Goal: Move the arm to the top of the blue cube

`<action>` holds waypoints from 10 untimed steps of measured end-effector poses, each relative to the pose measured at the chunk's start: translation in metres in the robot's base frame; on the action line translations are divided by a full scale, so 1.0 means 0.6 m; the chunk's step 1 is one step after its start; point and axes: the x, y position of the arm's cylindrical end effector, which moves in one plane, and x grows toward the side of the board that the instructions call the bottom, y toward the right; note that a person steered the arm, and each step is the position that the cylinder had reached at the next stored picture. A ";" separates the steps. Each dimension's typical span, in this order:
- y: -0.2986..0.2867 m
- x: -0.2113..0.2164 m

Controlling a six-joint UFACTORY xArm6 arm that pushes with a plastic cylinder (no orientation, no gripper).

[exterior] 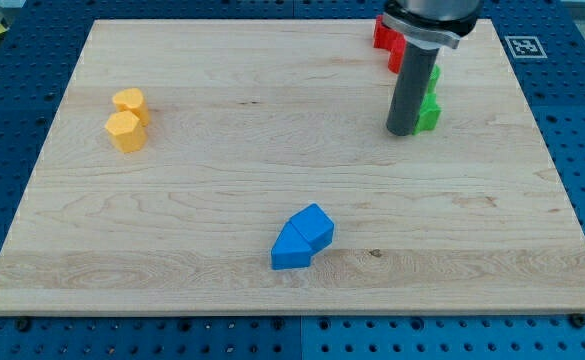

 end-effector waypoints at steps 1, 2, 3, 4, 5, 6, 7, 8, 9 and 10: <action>0.027 0.000; 0.040 0.000; 0.028 0.011; -0.039 0.048; -0.050 0.050; -0.050 0.050; -0.065 0.050; -0.136 0.050; -0.168 0.050; -0.182 0.050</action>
